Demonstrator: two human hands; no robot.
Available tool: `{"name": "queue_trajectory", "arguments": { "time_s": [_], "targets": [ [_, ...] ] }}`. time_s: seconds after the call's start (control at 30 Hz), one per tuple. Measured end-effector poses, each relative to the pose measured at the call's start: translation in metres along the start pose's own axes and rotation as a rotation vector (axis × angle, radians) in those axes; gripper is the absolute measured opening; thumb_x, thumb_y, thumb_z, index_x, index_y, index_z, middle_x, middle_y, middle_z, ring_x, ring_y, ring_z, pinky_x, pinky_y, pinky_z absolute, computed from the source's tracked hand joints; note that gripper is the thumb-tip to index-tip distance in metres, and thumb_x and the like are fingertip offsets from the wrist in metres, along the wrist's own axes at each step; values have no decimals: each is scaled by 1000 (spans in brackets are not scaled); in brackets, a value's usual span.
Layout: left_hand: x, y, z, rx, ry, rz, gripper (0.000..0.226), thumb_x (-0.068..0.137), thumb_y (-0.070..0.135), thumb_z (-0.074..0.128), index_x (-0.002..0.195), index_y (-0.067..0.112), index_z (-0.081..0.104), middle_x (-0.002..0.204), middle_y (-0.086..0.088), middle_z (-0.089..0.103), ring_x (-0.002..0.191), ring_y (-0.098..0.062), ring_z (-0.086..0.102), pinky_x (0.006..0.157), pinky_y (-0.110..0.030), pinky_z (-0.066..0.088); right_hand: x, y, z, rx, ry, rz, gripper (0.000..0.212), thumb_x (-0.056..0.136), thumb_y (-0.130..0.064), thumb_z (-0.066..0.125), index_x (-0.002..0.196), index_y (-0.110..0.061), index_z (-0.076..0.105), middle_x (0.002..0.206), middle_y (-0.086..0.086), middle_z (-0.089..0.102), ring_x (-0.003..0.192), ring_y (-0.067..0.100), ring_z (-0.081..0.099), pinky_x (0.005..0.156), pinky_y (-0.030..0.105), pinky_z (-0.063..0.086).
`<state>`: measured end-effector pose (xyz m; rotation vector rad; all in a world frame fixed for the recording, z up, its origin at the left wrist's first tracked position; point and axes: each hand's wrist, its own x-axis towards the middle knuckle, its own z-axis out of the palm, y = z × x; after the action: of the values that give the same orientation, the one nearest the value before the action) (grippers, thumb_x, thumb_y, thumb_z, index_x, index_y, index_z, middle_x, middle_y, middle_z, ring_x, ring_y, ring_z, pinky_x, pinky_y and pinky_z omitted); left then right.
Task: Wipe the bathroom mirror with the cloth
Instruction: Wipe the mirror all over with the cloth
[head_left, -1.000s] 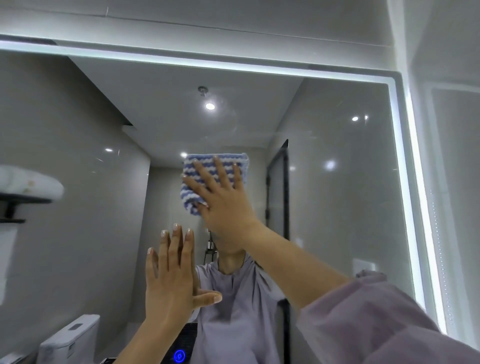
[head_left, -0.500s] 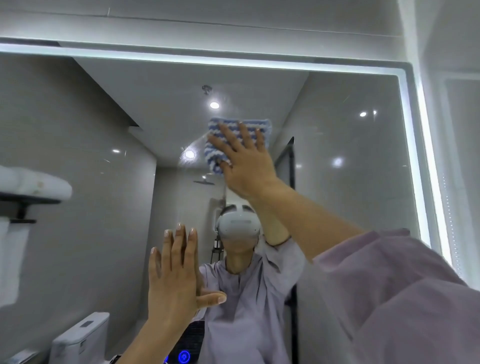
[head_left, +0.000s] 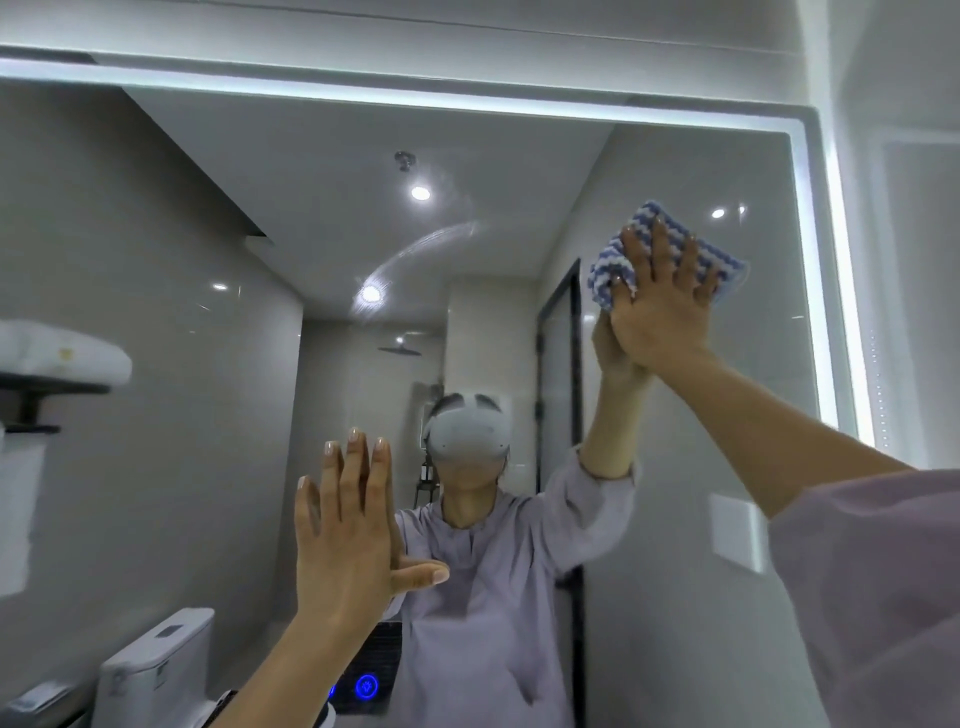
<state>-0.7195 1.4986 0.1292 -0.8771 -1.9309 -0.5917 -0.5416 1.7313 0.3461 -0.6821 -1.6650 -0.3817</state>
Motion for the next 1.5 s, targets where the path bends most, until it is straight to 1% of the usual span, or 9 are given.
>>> {"name": "queue_trajectory", "arguments": {
  "time_s": [0.17,0.3,0.37,0.5,0.73,0.97,1.13,1.37,1.5],
  "targets": [
    [-1,-1,1,-21,-8,-4,135,42,89,43,140,20,-19,155,-15,-5,143,-35,-4,114,-53,7,-31,-65,13,-60,61,-232,58,102,-38,24,151,-29,-4,160,2,-11,146,32,-12,115,55,-10],
    [1,1,-2,-58,-12,-9,147,34,84,62,148,9,6,153,-20,16,140,-40,17,109,-58,22,-49,-142,26,-90,16,-529,60,100,-45,20,151,-31,-9,160,0,-16,144,32,-18,112,57,-15],
    [2,-1,0,-37,-49,-27,147,38,87,56,149,10,-1,155,-16,-2,143,-36,2,113,-55,12,-53,-177,31,-115,-23,-667,60,99,-47,22,151,-33,-3,160,0,-12,145,32,-17,111,60,-15],
    [5,-3,6,-46,-65,-59,142,45,92,42,130,20,-45,145,-8,-41,136,-28,-34,113,-47,-14,-46,-207,31,-86,-53,-701,57,99,-47,23,151,-36,4,161,-2,-8,145,31,-15,108,58,-20],
    [4,-2,2,-1,-95,-57,138,47,95,31,125,16,-52,132,-6,-58,121,-24,-54,108,-44,-21,-31,-201,25,-128,-44,-722,58,98,-49,23,151,-37,4,161,-4,-5,146,31,-11,110,54,-17],
    [4,-2,-1,14,-114,-53,135,42,96,19,134,17,-40,139,-7,-50,127,-24,-46,111,-45,-18,5,-176,11,-72,-60,-525,55,100,-45,19,151,-38,2,161,-7,-7,147,27,-11,114,52,-13],
    [2,1,-6,27,-47,-1,132,48,93,22,144,4,14,152,-19,9,140,-38,11,109,-56,21,21,-98,4,-37,16,-327,54,101,-47,19,151,-35,5,161,-6,-4,147,24,-8,113,47,-13],
    [1,0,-2,22,-29,11,129,50,91,18,144,2,20,152,-21,15,139,-40,18,107,-59,24,16,34,-7,-1,38,37,56,99,-46,24,150,-39,3,161,-8,-2,148,23,-4,118,46,-4],
    [1,1,-3,26,-29,10,131,50,92,23,145,1,20,151,-23,19,138,-42,22,105,-60,27,14,41,-5,27,19,127,57,97,-44,19,150,-39,-2,161,-7,-7,147,25,-9,113,49,-11]
  ]
}}
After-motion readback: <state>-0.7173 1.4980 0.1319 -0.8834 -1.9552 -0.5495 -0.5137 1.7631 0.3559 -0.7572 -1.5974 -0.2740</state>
